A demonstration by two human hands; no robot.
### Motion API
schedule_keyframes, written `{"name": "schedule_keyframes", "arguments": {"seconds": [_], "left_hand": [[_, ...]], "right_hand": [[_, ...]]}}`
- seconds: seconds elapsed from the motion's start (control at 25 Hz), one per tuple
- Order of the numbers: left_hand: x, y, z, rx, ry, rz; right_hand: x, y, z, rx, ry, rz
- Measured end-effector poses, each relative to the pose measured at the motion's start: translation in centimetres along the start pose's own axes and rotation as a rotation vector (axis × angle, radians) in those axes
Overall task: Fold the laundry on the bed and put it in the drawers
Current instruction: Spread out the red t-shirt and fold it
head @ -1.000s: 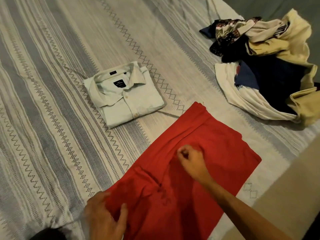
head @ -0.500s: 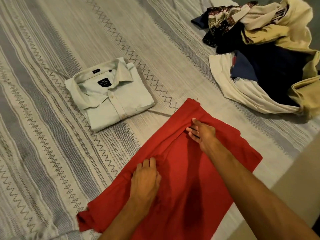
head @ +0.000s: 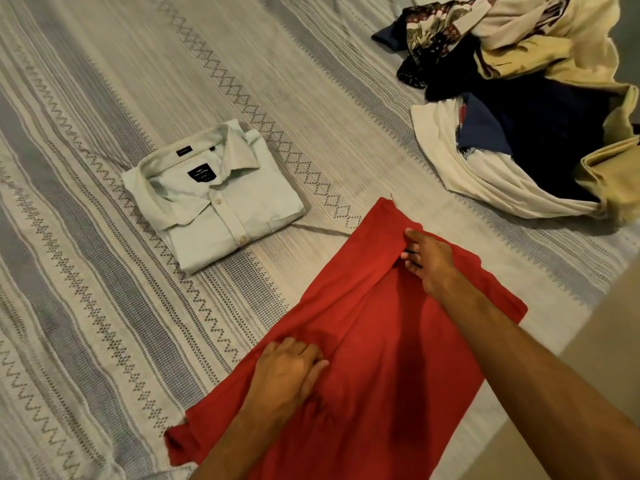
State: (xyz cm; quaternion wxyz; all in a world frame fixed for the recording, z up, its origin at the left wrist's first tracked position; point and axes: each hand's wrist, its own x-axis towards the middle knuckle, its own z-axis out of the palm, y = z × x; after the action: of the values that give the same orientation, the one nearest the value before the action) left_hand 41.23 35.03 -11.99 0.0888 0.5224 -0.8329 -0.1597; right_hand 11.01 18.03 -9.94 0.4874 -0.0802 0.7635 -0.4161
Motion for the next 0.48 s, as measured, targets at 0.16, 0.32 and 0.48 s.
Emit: {"name": "schedule_keyframes", "arguments": {"seconds": [0.16, 0.32, 0.48], "left_hand": [[1.8, -0.5, -2.1, -0.248, 0.107, -0.307], [2.2, -4.6, -3.3, -0.333, 0.047, -0.548], [-0.4, -6.2, -4.2, -0.436, -0.219, -0.465]], "right_hand": [[1.2, -1.7, 0.1, -0.053, -0.027, -0.071], [2.0, -3.8, 0.9, -0.128, -0.052, -0.039], [3.6, -6.4, 1.2, -0.429, -0.277, -0.022]]}}
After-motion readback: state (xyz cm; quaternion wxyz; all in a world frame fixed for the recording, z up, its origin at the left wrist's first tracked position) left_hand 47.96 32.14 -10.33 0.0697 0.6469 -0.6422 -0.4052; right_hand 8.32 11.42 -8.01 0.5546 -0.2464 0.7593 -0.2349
